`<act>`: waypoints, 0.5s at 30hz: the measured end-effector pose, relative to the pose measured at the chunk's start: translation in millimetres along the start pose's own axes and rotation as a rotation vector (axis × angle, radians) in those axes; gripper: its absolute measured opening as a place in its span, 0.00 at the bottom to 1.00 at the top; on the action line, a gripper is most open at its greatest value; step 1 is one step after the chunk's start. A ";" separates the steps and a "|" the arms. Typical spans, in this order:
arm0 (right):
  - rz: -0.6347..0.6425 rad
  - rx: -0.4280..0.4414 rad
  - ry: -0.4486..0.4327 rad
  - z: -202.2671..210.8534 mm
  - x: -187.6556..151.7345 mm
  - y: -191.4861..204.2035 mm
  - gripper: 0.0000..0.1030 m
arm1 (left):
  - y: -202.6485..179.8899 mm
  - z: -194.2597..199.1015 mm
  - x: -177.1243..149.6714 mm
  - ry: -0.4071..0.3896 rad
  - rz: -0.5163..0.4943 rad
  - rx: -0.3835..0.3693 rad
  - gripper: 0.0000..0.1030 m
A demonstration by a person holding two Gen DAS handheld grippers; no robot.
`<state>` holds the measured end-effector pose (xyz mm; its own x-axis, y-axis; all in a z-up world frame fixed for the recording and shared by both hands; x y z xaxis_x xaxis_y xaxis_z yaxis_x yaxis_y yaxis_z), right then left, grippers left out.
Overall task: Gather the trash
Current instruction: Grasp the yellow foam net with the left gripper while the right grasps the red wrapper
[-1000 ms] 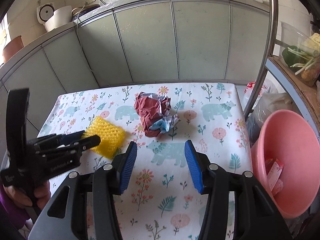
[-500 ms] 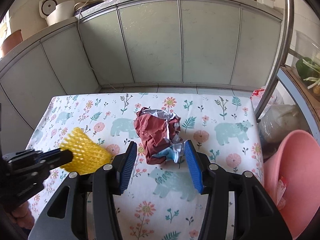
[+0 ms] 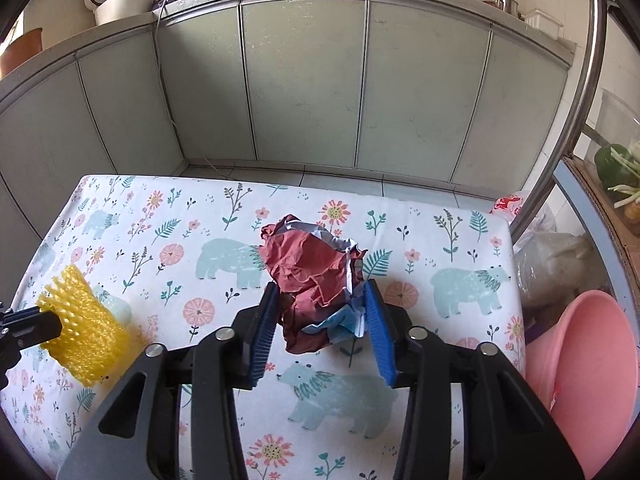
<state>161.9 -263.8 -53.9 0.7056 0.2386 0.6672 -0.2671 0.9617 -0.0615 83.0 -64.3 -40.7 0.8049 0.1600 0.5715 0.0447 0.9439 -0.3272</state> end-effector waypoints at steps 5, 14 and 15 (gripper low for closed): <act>-0.034 0.041 -0.006 16.2 -4.1 0.3 0.36 | 1.6 7.0 -2.1 -0.009 0.007 0.001 0.08; -0.049 0.129 -0.029 71.5 -24.4 21.9 0.36 | -6.3 23.4 -2.4 -0.039 0.013 -0.002 0.08; -0.047 0.134 -0.029 74.6 -26.1 24.2 0.36 | -6.3 25.7 -2.4 -0.042 0.014 -0.002 0.08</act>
Point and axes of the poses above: each gripper's, at about its wrist camera, not at the fingertips, and z roughly against the way its jaws point, y to its left, x to its top, the point moved 3 cm from there along -z, roughly the way its jaws point, and after that the axes turned 6 degrees about z, right-handed, at the moved point
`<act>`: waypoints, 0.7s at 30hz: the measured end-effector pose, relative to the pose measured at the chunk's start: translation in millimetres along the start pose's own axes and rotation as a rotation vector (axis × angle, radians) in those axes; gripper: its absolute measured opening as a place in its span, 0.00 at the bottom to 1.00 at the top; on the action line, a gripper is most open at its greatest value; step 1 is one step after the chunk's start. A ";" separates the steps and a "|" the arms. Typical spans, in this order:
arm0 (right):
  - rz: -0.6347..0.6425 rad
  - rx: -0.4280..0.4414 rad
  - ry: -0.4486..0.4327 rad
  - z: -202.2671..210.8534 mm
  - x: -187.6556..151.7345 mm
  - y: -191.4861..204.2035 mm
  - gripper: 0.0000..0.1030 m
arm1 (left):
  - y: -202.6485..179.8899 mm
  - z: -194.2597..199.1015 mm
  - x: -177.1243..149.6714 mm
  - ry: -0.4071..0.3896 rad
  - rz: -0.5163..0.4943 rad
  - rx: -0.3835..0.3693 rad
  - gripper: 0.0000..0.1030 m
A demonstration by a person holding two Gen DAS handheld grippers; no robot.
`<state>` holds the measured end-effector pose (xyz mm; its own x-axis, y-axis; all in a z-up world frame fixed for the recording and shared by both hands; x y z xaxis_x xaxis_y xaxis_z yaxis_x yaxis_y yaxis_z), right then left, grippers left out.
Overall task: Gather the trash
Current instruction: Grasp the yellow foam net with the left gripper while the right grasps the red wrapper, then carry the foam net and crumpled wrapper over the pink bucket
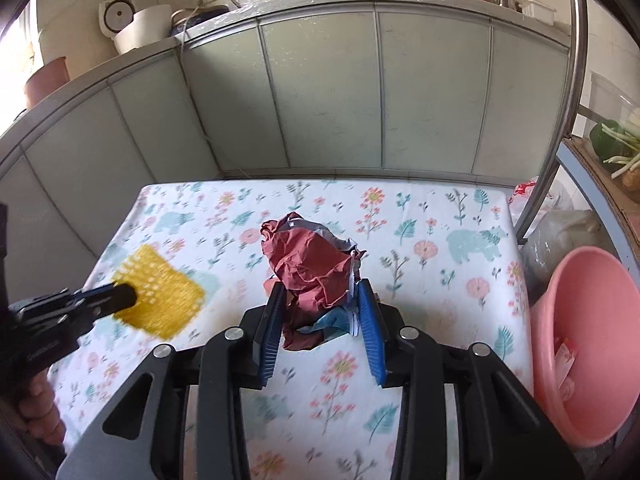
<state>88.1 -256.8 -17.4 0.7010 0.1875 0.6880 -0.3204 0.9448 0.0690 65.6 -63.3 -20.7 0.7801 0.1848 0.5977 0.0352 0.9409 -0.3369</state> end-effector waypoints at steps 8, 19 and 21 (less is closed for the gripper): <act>-0.019 0.051 -0.003 28.6 -20.6 20.6 0.36 | -5.4 14.3 -4.8 -0.019 0.002 0.018 0.08; -0.022 0.075 -0.013 53.4 -37.7 27.1 0.36 | -17.1 32.4 -13.2 -0.040 -0.008 0.053 0.08; -0.022 0.076 -0.015 57.4 -40.5 27.2 0.36 | -20.7 35.0 -14.4 -0.046 -0.016 0.060 0.08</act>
Point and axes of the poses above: each gripper's, at about its wrist camera, not at the fingertips, and z roughly against the way its jaws point, y to its left, x to its top, the point moved 3 cm from there along -z, roughly the way its jaws point, and after that the axes turned 6 degrees about z, right-handed, at the moved point
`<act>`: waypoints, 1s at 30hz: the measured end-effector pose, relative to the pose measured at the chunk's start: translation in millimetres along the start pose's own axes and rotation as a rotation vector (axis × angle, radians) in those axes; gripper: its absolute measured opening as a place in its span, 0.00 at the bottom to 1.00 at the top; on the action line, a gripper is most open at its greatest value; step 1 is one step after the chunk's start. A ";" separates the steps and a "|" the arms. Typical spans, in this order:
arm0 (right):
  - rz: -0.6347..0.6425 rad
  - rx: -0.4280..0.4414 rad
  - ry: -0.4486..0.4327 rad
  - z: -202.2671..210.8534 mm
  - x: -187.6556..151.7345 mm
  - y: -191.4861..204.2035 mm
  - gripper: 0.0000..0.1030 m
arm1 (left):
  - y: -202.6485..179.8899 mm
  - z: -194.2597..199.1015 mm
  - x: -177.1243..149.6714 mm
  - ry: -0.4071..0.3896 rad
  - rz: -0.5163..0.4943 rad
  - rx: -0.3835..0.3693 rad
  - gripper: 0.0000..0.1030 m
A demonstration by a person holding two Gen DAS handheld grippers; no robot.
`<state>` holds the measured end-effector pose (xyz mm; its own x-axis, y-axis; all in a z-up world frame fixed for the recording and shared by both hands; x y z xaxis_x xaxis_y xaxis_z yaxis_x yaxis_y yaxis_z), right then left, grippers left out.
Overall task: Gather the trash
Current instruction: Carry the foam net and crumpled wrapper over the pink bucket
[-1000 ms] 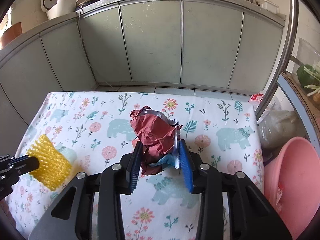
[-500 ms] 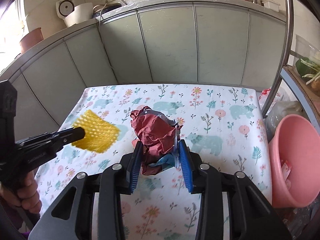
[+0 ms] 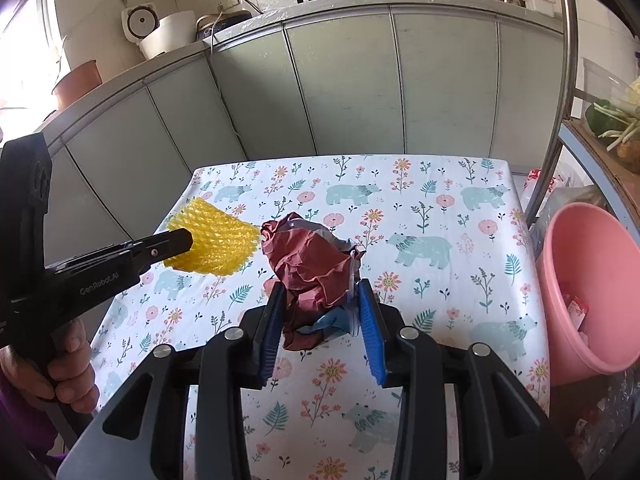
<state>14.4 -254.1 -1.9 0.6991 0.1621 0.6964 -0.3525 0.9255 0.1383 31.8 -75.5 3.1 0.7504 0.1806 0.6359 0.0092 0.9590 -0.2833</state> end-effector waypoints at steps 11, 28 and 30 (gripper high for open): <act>-0.002 0.003 -0.024 21.5 -9.2 -5.2 0.36 | -23.7 10.9 -6.0 -0.014 -0.040 0.007 0.09; -0.057 -0.025 -0.072 47.9 -19.4 -35.3 0.36 | -77.9 15.0 -10.2 -0.036 -0.137 -0.021 0.09; -0.067 -0.029 -0.077 50.1 -20.7 -39.4 0.36 | -84.5 14.8 -10.1 -0.039 -0.148 -0.024 0.09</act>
Point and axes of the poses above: each gripper's, at about its wrist camera, not at the fingertips, and z roughly against the way its jaws point, y to its left, x to its top, the point moved 3 cm from there along -z, roughly the way its jaws point, and after that the axes turned 6 degrees about z, right-handed, at the moved point
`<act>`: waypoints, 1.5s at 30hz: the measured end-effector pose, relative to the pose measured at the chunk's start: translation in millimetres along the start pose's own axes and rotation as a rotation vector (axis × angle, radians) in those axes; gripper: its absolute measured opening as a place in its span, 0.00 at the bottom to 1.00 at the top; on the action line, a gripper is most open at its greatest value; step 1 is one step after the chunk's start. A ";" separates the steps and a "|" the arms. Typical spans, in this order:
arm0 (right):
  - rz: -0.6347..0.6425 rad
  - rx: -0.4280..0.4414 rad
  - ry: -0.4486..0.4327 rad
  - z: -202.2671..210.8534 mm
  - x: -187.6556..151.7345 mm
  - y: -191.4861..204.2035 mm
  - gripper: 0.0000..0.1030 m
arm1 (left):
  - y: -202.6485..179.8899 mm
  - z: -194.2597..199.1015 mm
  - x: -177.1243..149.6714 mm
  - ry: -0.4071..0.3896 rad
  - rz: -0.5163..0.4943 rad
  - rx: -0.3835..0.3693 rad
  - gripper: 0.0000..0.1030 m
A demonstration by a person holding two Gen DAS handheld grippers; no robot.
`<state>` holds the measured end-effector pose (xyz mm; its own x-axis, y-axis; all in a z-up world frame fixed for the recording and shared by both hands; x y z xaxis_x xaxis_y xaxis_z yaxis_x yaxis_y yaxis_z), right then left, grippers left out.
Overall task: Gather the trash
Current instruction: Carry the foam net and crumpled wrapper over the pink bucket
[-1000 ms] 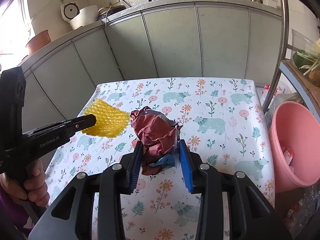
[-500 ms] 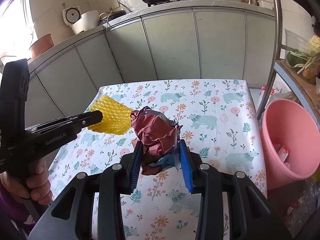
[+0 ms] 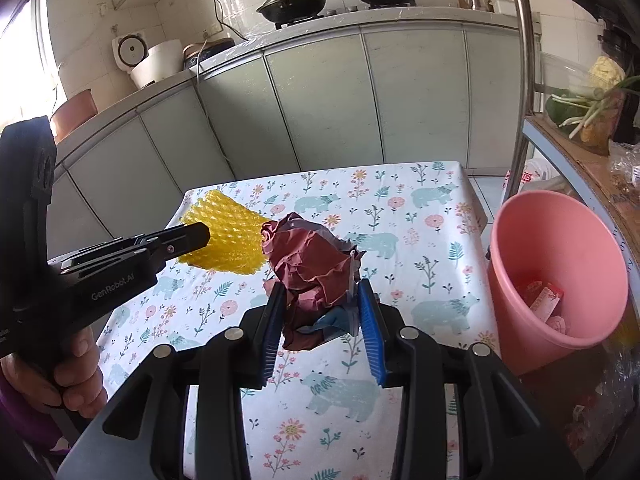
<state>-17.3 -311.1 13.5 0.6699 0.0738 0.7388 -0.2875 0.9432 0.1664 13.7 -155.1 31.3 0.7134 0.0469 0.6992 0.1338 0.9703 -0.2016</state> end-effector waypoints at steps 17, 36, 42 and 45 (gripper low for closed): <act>-0.097 -0.087 -0.049 20.8 -0.8 -56.8 0.36 | -65.4 -20.2 15.8 -0.014 -0.099 -0.064 0.09; -0.246 -0.332 -0.092 39.7 0.6 -166.4 0.36 | -159.3 -63.0 37.0 -0.035 -0.202 -0.246 0.09; -0.286 -0.389 -0.074 34.0 -7.1 -195.8 0.36 | -191.6 -84.0 35.4 -0.014 -0.234 -0.295 0.09; -0.302 -0.414 -0.061 28.0 -11.3 -208.3 0.36 | -206.9 -98.0 30.0 0.008 -0.259 -0.303 0.09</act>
<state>15.8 -517.5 -11.2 0.6364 -0.2294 0.7364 0.2164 0.9695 0.1150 74.8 -377.8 26.7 0.6349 -0.1929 0.7482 0.5058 0.8358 -0.2137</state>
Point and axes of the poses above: each gripper's, at about its wrist camera, not at the fingertips, and z roughly against the way its jaws point, y to its left, x to its top, the point moved 3 cm from there along -z, roughly the way its jaws point, and after that the axes turned 6 degrees about z, right-handed, at the moved point
